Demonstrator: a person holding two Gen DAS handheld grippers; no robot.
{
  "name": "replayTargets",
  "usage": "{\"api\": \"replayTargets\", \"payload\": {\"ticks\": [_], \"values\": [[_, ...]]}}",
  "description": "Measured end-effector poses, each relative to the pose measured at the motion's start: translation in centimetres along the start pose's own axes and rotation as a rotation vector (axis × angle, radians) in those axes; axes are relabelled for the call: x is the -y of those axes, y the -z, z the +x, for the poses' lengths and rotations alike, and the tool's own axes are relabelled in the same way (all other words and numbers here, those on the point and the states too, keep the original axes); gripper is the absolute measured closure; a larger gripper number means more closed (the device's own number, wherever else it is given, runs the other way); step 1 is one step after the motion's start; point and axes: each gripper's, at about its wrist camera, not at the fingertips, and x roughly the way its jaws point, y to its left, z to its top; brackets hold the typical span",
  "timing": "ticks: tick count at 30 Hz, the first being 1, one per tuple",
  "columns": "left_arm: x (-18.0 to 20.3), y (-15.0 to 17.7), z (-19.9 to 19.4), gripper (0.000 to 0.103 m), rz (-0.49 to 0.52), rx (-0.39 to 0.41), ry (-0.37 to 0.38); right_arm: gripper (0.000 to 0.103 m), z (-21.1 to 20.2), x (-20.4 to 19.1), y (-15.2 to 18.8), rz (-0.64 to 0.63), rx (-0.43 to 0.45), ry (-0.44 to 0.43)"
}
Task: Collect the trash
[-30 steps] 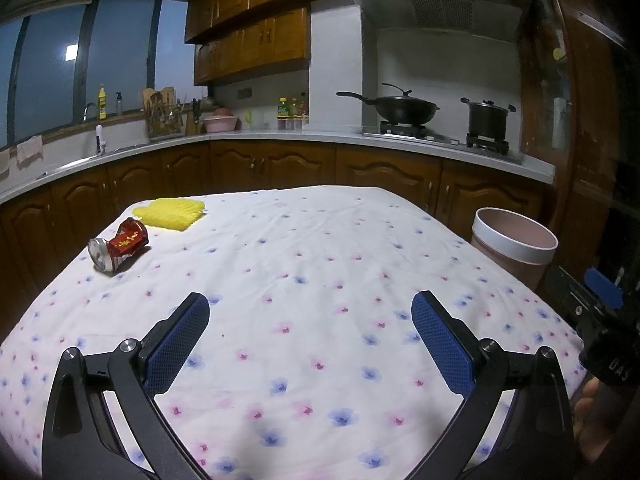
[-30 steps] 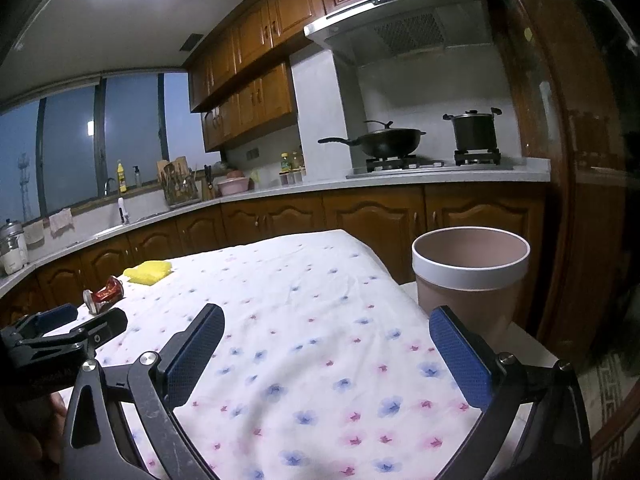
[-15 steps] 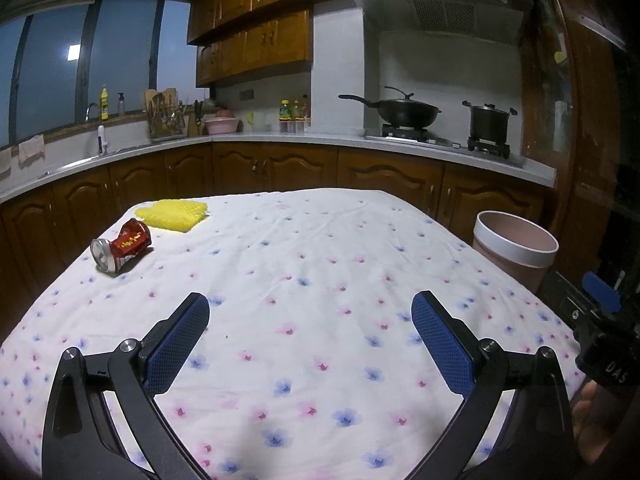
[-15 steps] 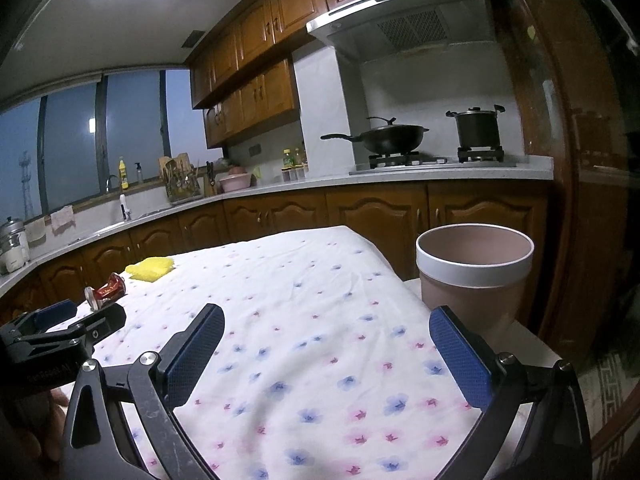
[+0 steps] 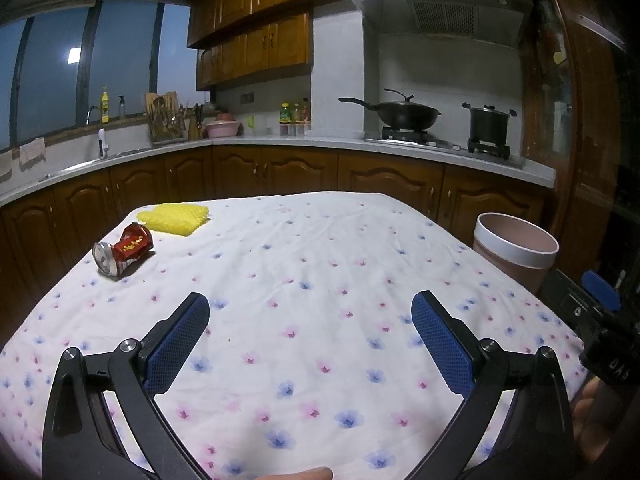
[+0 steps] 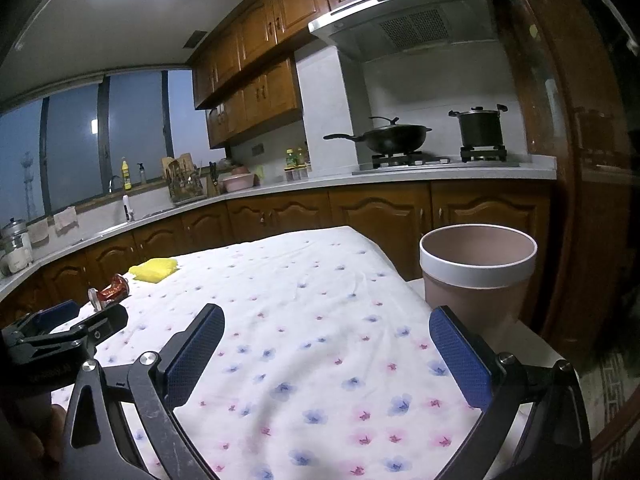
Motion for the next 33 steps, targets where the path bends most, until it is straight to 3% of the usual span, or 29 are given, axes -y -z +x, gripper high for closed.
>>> {"api": "replayTargets", "payload": {"ticks": [33], "values": [[0.28,-0.07,-0.19,0.000,0.006,0.005,0.003,0.000,-0.20,-0.52,-0.21,0.007,-0.003,-0.006]]}}
